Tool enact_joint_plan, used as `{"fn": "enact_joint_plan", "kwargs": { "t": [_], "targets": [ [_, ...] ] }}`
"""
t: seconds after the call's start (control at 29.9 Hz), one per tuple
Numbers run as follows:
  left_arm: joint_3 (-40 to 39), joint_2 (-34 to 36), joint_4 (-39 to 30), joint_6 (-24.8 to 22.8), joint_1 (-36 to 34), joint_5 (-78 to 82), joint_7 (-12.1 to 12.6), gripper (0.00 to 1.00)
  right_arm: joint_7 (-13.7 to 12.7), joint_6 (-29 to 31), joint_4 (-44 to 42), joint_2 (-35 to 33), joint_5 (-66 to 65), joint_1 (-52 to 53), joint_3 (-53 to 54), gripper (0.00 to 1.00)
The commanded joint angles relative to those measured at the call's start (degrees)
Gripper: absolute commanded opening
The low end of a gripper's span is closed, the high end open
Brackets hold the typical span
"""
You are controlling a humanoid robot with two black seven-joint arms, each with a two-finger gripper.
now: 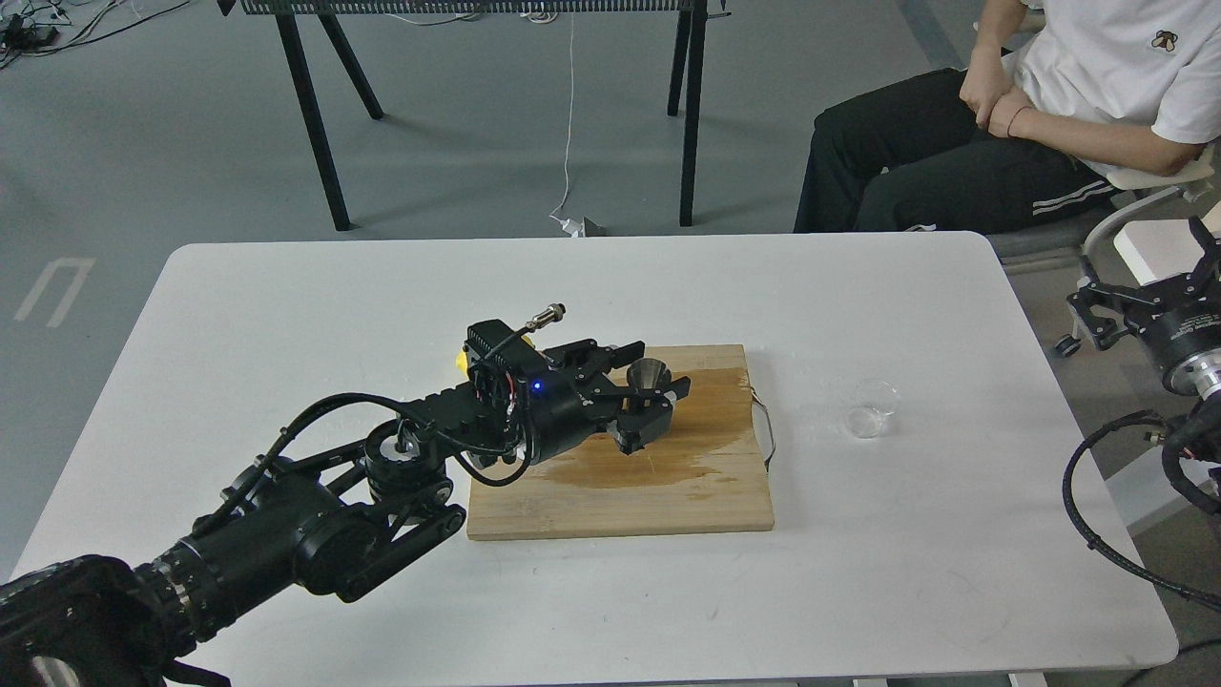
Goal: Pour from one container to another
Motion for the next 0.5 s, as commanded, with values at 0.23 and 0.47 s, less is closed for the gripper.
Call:
{"fn": "enact_joint_plan", "kwargs": {
  "t": [0.23, 0.47],
  "targets": [
    [-14.3, 3.5, -12.6, -7.1, 0.2, 0.0, -0.1, 0.76, -0.1, 0.0, 0.1, -1.0, 0.0, -0.1, -0.1, 1.0],
    [-28.2, 4.6, -12.6, -9.9, 0.2, -10.0, -0.1, 0.89, 0.0, 0.0, -0.2, -3.4, 0.0, -0.2, 0.1, 1.0]
  ]
}}
